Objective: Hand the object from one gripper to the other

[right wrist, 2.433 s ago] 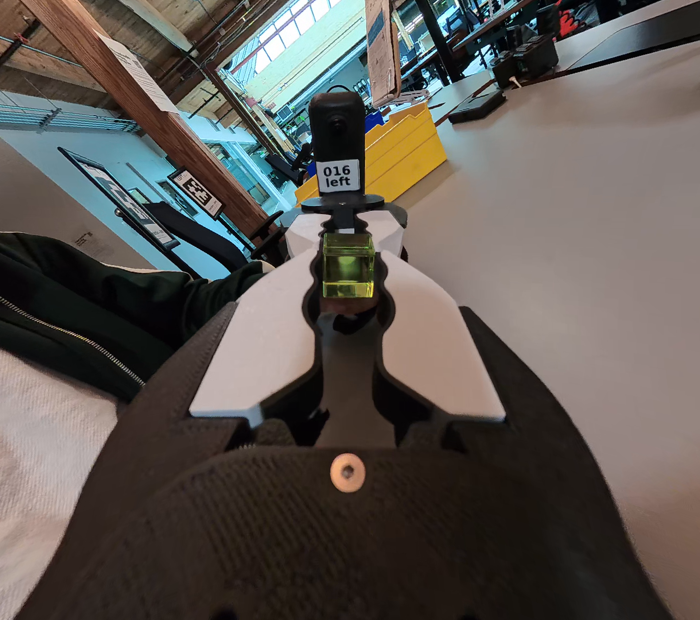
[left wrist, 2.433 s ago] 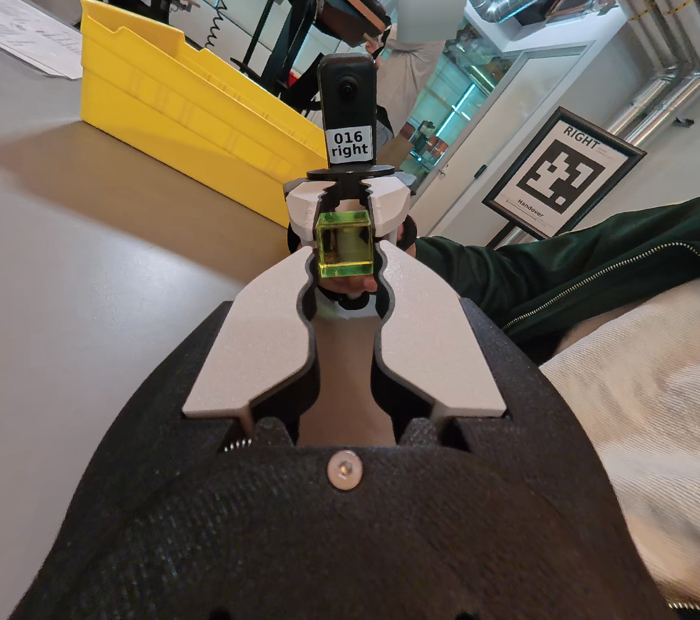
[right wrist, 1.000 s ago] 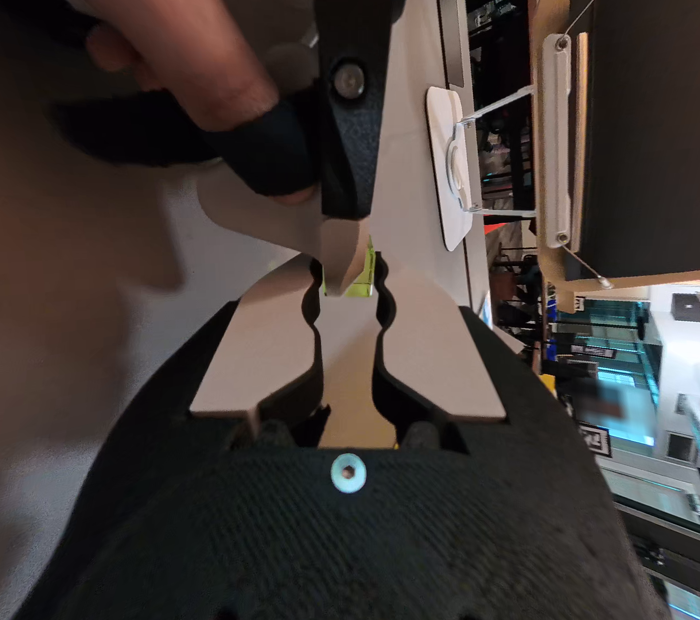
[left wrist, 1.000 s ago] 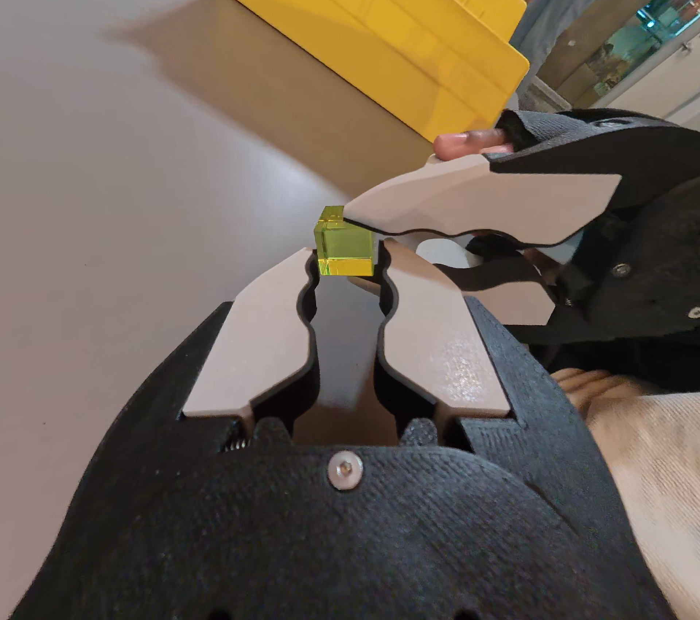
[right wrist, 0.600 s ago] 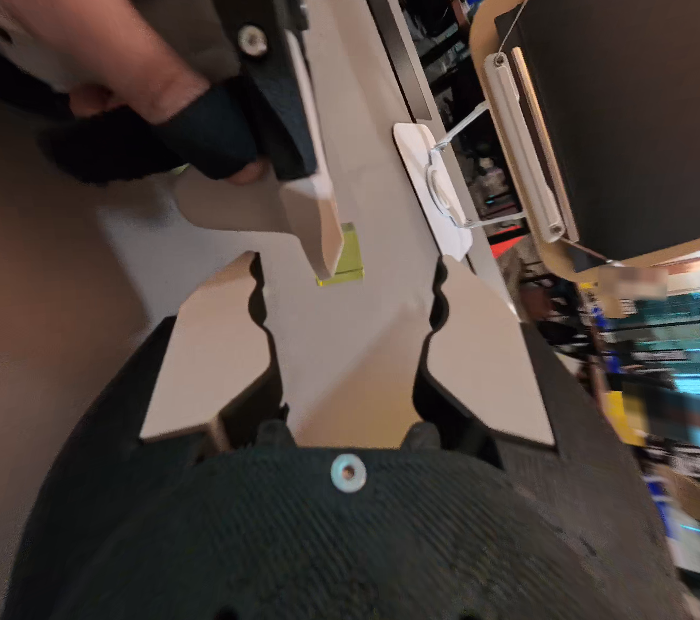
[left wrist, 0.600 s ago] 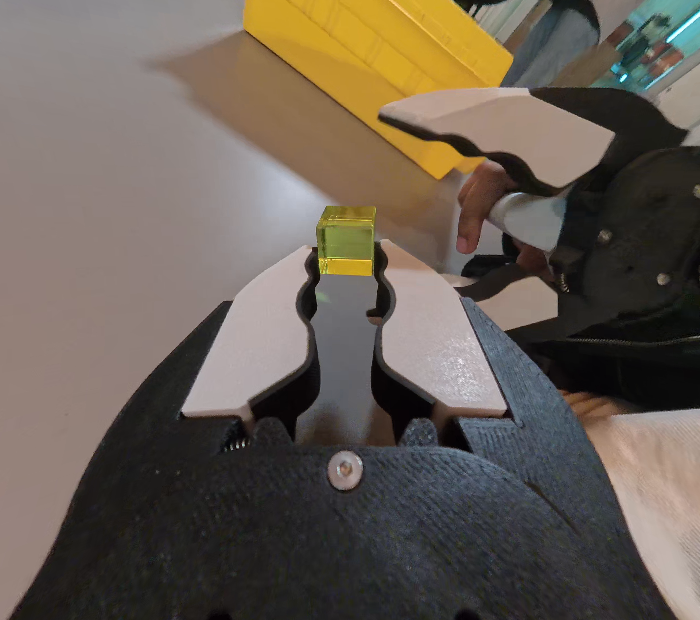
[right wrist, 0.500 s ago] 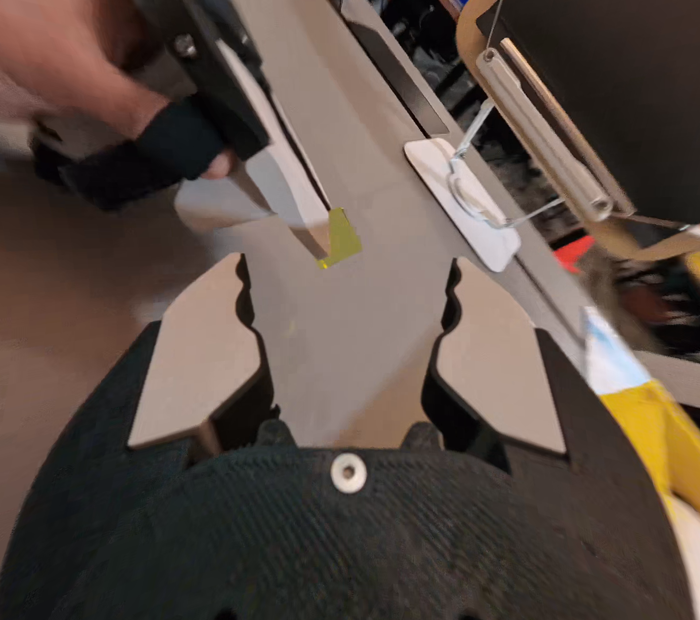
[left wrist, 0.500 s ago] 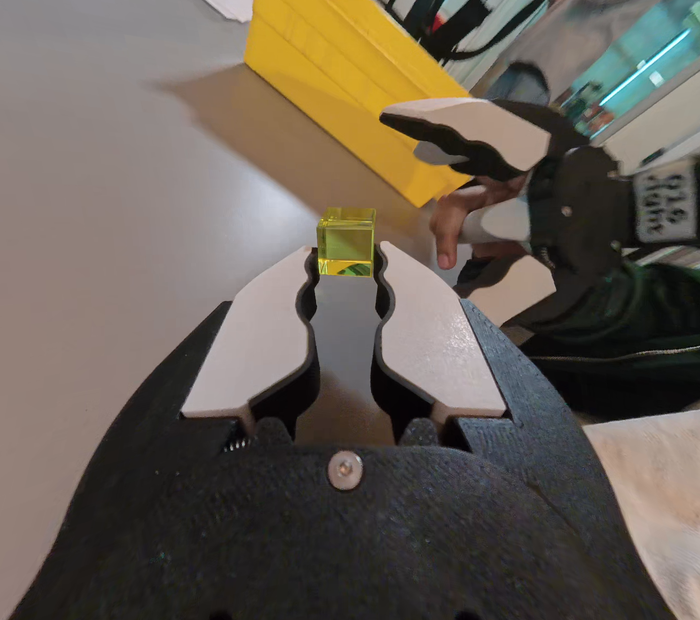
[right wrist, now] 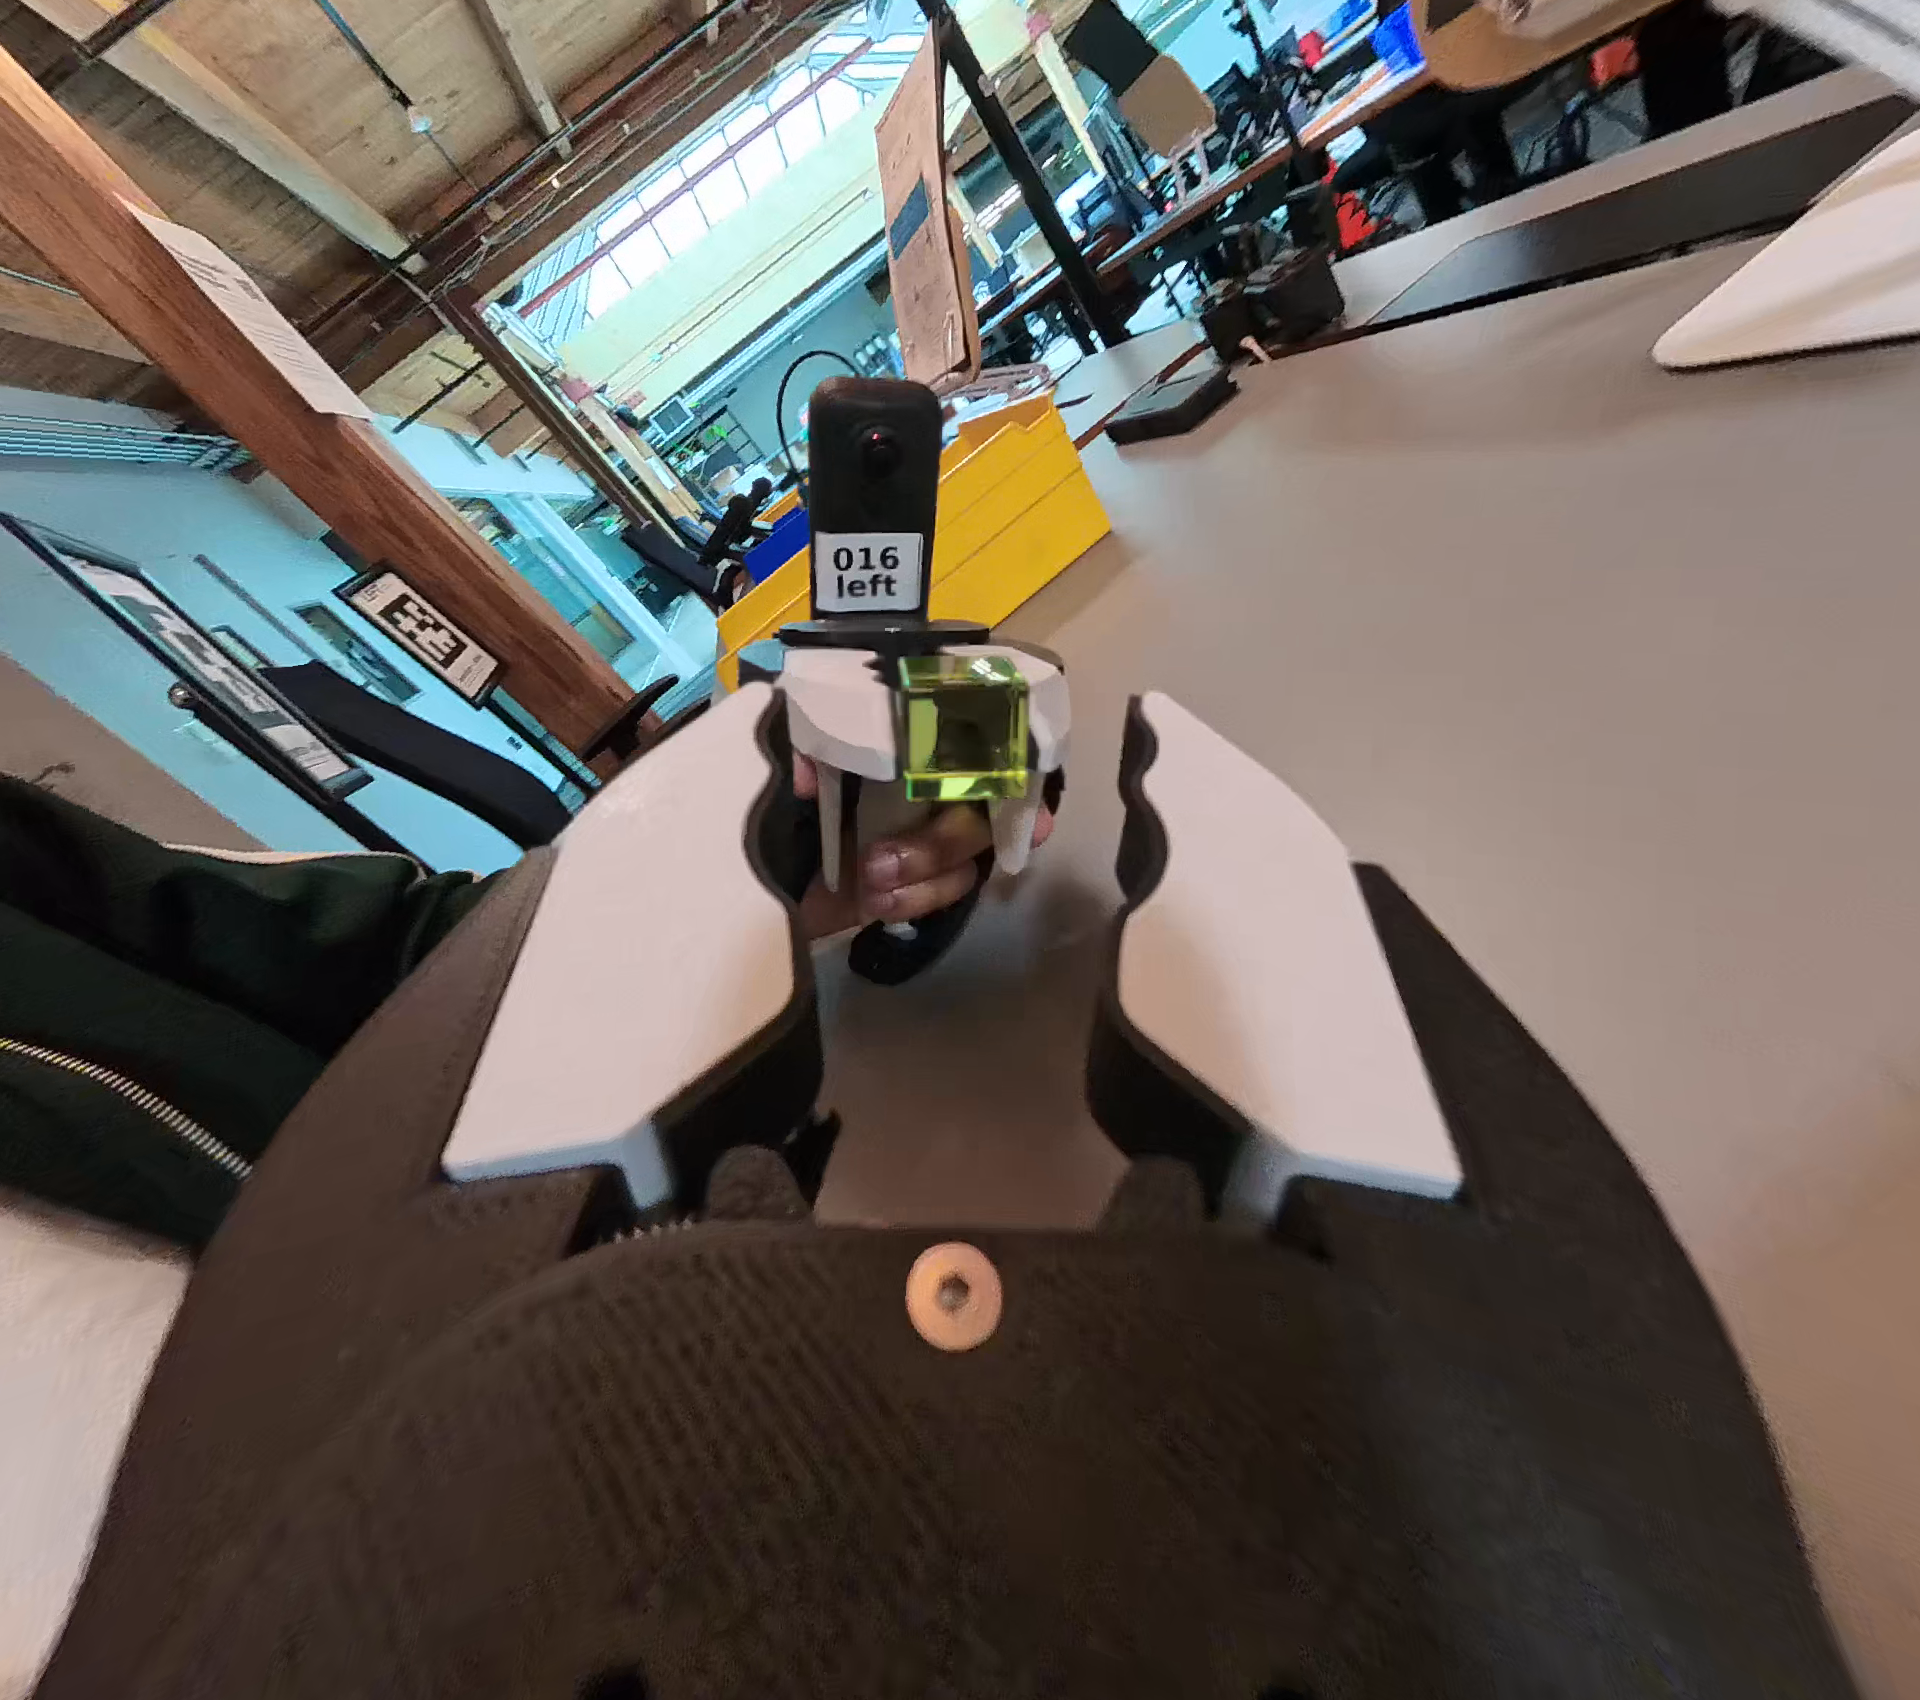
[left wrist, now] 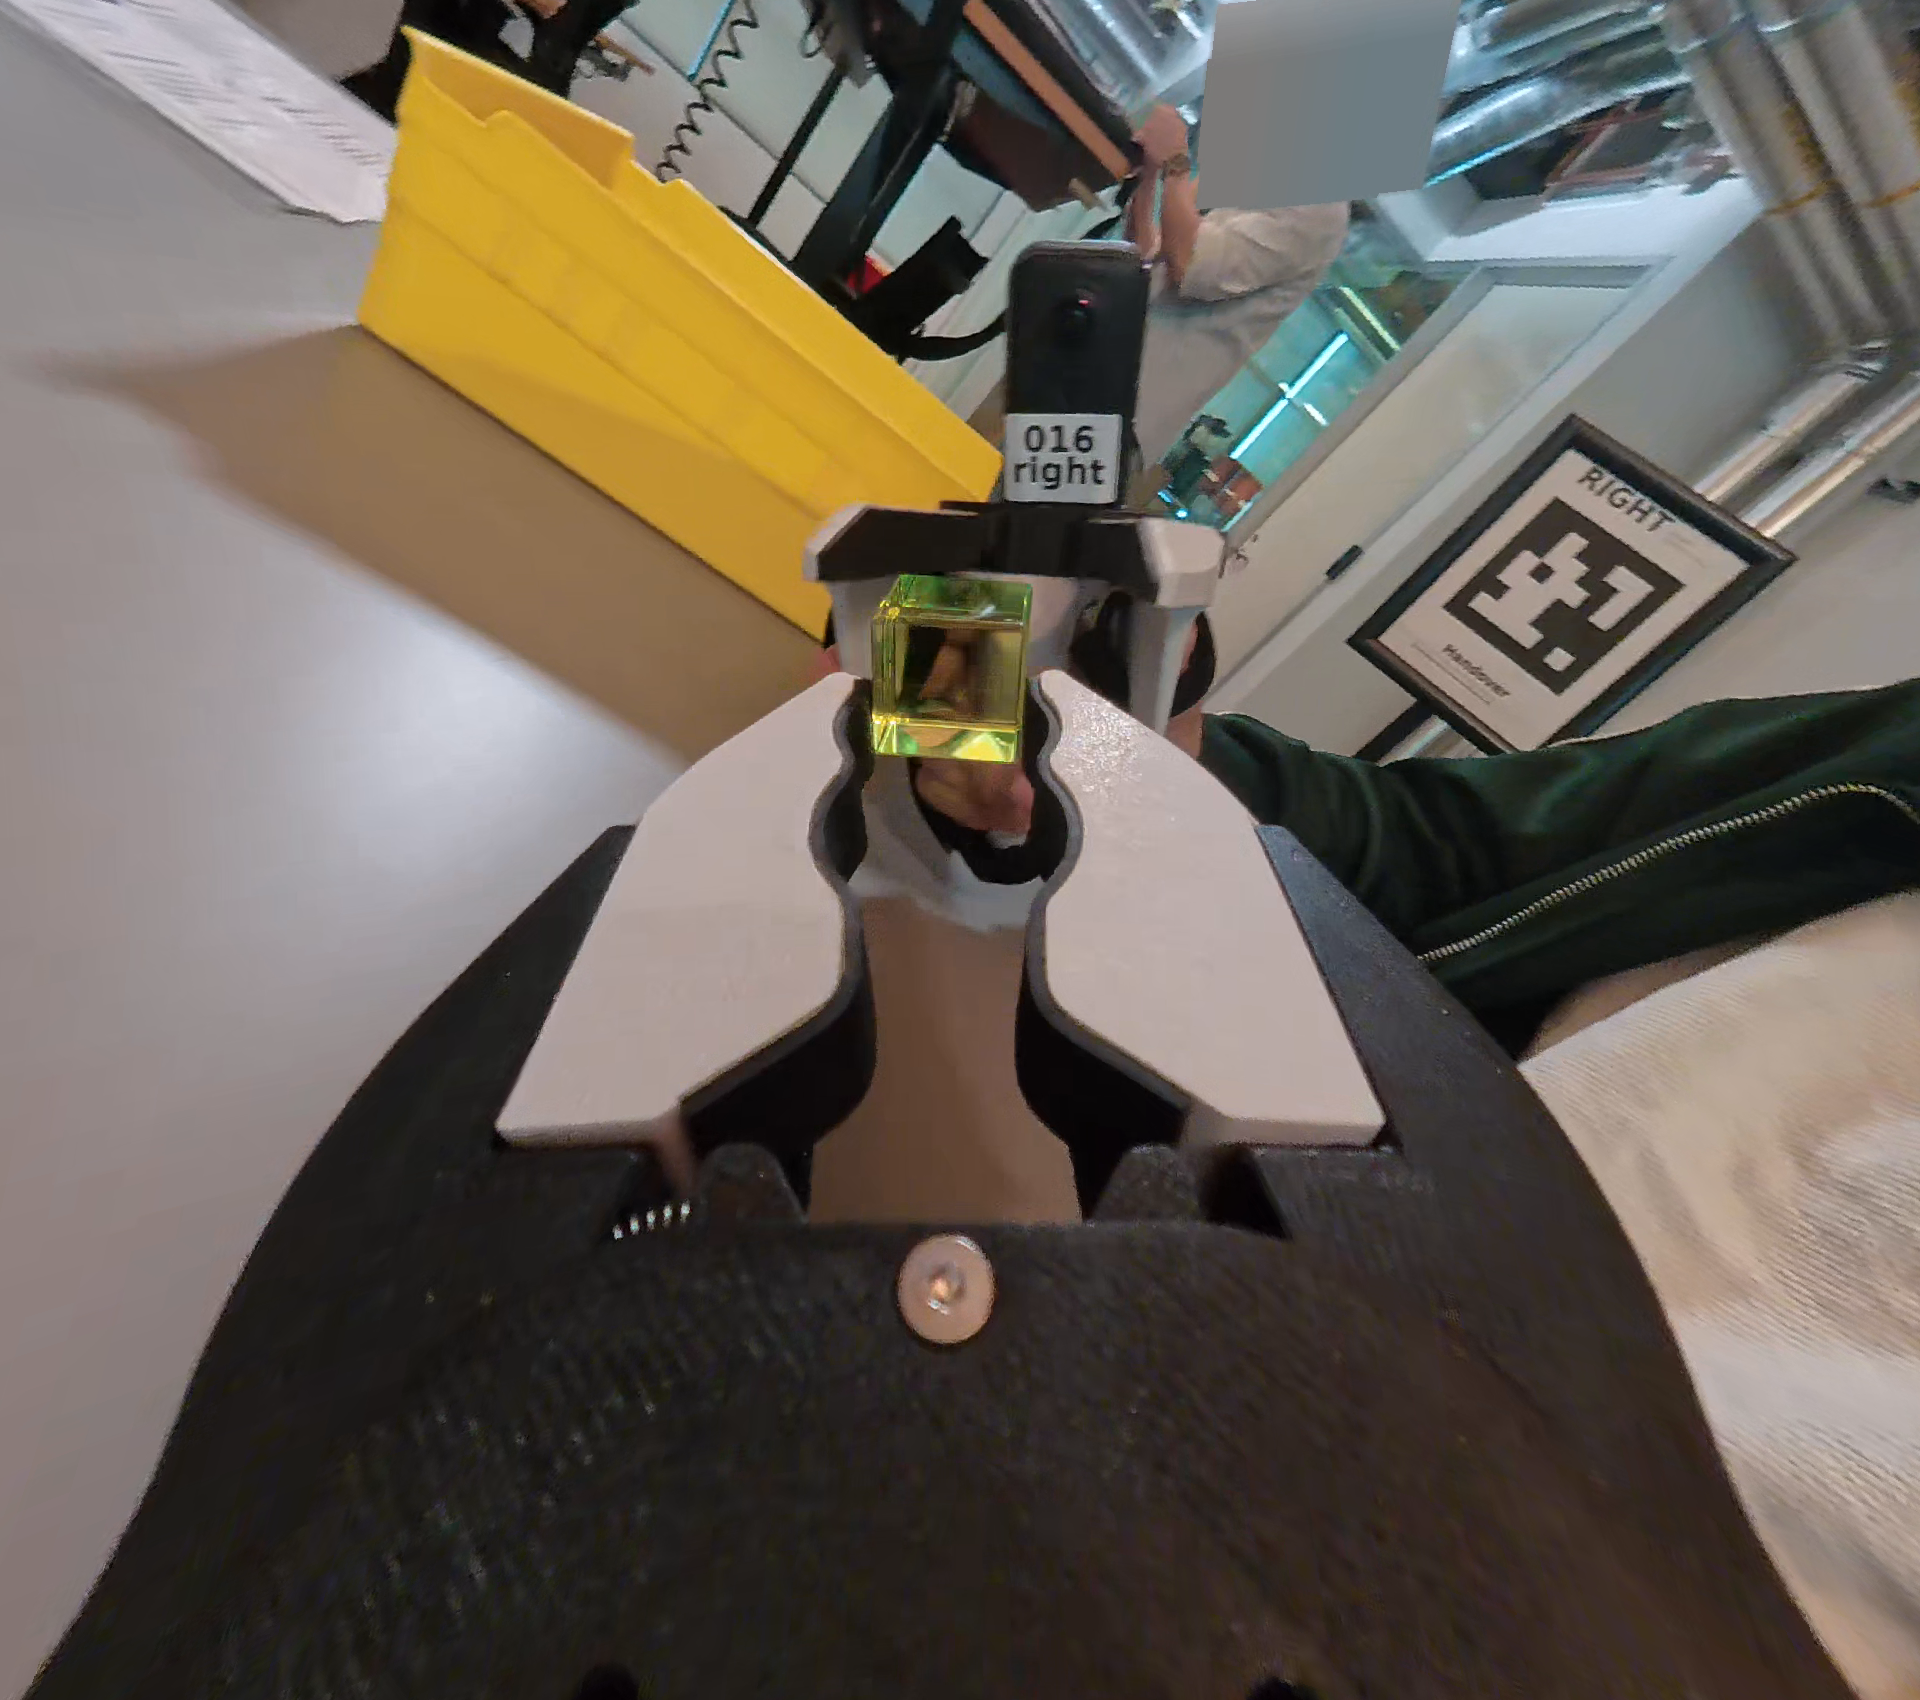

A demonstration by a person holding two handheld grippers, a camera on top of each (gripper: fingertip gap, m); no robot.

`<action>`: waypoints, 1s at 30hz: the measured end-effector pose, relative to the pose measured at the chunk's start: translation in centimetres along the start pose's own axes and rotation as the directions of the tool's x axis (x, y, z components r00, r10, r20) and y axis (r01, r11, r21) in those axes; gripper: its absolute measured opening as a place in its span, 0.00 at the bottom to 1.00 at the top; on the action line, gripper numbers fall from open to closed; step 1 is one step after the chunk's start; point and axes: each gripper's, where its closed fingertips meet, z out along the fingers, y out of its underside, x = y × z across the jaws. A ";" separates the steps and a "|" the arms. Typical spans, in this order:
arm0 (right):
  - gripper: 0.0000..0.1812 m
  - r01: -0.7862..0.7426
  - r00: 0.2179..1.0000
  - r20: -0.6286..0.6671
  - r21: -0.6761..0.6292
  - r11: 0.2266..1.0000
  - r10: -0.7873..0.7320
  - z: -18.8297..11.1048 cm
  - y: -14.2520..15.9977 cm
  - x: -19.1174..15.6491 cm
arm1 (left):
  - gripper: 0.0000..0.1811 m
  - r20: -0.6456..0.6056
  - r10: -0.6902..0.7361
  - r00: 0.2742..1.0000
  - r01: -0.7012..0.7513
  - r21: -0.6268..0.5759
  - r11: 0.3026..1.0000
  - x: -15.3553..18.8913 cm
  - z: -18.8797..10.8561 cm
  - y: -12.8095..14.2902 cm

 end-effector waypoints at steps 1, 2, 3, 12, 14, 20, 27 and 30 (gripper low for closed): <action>0.34 -0.014 1.000 0.011 -0.013 1.000 0.014 0.2 0.3 -0.1 | 0.15 -0.016 -0.002 1.000 0.002 0.000 1.000 0.3 0.2 0.1; 0.33 -0.030 0.999 0.028 -0.021 0.999 0.031 0.4 0.6 -0.3 | 0.15 -0.026 -0.005 1.000 0.005 -0.002 1.000 0.5 0.3 0.1; 0.32 -0.049 0.998 0.044 -0.028 0.998 0.050 0.6 0.8 -0.5 | 0.15 -0.030 -0.008 1.000 0.008 -0.006 1.000 0.6 0.4 0.2; 0.20 -0.086 0.991 0.095 -0.053 0.995 0.091 0.6 1.3 -1.0 | 0.15 -0.010 -0.006 1.000 0.005 -0.035 0.999 0.8 1.0 0.8; 0.19 -0.088 0.991 0.094 -0.059 0.994 0.094 0.7 1.4 -1.0 | 0.15 -0.006 0.003 1.000 -0.003 -0.040 0.999 0.9 1.1 0.9; 0.15 -0.072 0.994 0.082 -0.065 0.995 0.077 0.6 1.4 -0.9 | 0.15 -0.011 0.013 1.000 -0.014 -0.040 0.999 1.1 1.2 0.9; 0.15 -0.064 0.994 0.082 -0.065 0.996 0.069 0.6 1.4 -0.9 | 0.15 -0.013 0.034 0.999 -0.034 -0.032 0.999 1.3 1.2 0.9; 0.15 -0.061 0.994 0.087 -0.065 0.996 0.066 0.6 1.4 -1.0 | 0.15 -0.018 0.054 0.998 -0.054 -0.034 0.998 1.4 1.2 0.9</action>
